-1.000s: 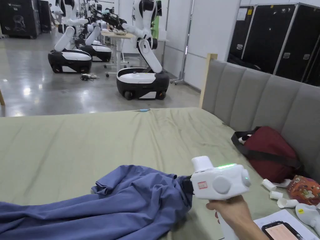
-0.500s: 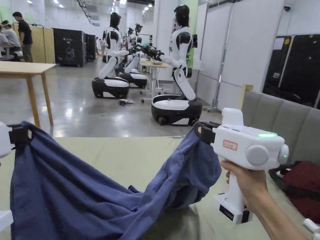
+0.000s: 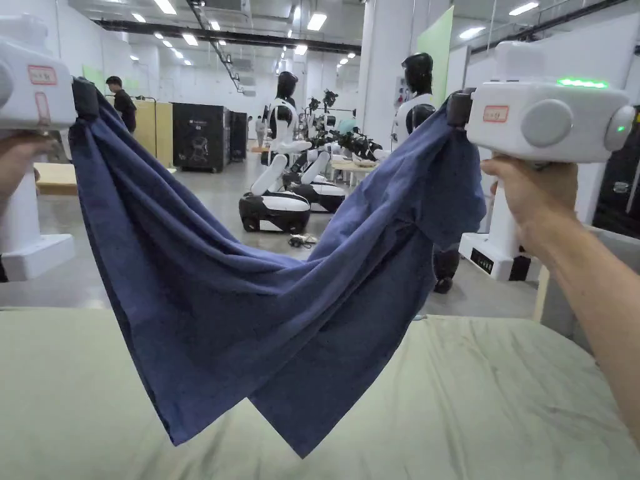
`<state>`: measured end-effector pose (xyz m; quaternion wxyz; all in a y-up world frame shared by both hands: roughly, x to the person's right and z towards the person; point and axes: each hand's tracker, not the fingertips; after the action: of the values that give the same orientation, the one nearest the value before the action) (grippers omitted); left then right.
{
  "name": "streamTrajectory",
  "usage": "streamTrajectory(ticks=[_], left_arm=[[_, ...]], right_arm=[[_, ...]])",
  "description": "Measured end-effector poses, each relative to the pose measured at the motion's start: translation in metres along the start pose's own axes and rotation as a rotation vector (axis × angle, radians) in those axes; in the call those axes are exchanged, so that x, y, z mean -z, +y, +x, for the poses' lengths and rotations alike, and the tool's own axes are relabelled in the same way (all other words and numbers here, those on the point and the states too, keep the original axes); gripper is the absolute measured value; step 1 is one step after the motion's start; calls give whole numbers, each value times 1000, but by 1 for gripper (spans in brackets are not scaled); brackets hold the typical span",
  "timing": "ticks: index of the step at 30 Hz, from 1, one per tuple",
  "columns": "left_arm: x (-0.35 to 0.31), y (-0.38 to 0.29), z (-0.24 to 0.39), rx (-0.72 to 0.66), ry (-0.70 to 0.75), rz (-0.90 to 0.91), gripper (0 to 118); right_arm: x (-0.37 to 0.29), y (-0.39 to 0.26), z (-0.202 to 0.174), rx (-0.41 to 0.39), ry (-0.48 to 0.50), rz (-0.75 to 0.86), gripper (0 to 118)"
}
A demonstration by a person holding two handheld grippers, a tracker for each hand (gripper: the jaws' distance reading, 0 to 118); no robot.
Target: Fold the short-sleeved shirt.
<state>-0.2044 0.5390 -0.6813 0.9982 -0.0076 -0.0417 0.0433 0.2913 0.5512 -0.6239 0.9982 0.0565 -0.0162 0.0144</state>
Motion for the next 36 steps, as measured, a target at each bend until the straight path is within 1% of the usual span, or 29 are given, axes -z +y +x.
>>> streamTrajectory(ticks=[5, 8, 11, 16, 21, 28, 31, 33, 36], left_arm=[[22, 16, 0, 1, -26, 23, 1], [31, 15, 2, -25, -34, 20, 1], [39, 10, 3, -33, -38, 13, 1], [40, -5, 2, -30, -44, -7, 1], [37, -46, -5, -59, -59, -30, 1], [30, -142, -13, -104, -78, -117, 1], [27, -179, -17, -122, -82, -161, 1], [27, -193, -19, -126, -83, -186, 1], [19, -204, -21, -116, -85, -209, 1]], right_arm=[[31, 28, -1, 39, -30, 19, 5], [41, 30, -2, 62, -26, 14, 5], [42, 25, -8, 29, -42, 13, 5], [40, 10, -8, 1, -33, -4, 5], [36, -27, -8, 27, -3, -29, 5], [26, -111, -8, 74, 38, -111, 5], [22, -143, -8, 70, 43, -150, 5], [20, -157, -7, 65, 37, -170, 5], [10, -165, -3, 90, 46, -179, 5]])
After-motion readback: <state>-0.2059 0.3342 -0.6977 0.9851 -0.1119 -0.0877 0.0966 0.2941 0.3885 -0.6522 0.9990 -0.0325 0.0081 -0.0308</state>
